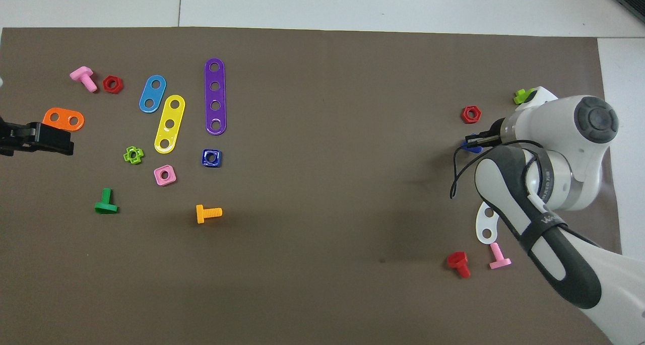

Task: Unscrew and place screws in storage area

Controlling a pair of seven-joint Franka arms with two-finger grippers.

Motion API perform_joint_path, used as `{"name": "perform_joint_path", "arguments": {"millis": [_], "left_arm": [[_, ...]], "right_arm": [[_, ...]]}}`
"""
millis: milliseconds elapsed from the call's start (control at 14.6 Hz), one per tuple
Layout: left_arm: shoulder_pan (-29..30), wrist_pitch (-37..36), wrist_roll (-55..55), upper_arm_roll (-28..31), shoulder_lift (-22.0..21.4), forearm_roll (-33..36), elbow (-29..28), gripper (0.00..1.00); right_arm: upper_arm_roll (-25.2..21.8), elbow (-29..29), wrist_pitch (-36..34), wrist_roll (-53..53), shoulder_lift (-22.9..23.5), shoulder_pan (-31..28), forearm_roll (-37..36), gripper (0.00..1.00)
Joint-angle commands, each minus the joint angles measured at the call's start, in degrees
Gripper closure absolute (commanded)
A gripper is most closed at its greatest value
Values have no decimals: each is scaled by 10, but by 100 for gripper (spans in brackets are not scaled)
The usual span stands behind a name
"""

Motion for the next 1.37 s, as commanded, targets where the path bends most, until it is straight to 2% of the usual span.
{"name": "perform_joint_path", "arguments": {"millis": [0, 68, 137, 205, 410, 546, 751, 1093, 1298], "left_arm": [[1, 3, -5, 2, -15, -9, -17, 0], [1, 3, -5, 2, -15, -9, -17, 0], [1, 3, -5, 2, -15, -9, -17, 0], [1, 3, -5, 2, -15, -9, -17, 0], [1, 3, -5, 2, -15, -9, -17, 0], [1, 3, -5, 2, -15, -9, -17, 0], [1, 3, -5, 2, -15, -9, -17, 0], [1, 3, -5, 2, -15, -9, -17, 0], [1, 3, -5, 2, -15, -9, -17, 0]], "right_arm": [[5, -40, 23, 3, -20, -2, -5, 100], [5, -40, 26, 4, -18, -2, -5, 100], [5, -42, 42, 8, -16, 0, -5, 32], [5, -43, 48, 14, -16, 0, -5, 0], [4, -19, 31, 29, -23, 1, -5, 0], [0, 53, -66, 40, -32, -7, -7, 0], [-18, 160, -232, 115, -52, -12, -10, 0], [-25, 178, -392, 135, -154, -24, -52, 0], [-26, 176, -456, 131, -174, -43, -52, 0]]}}
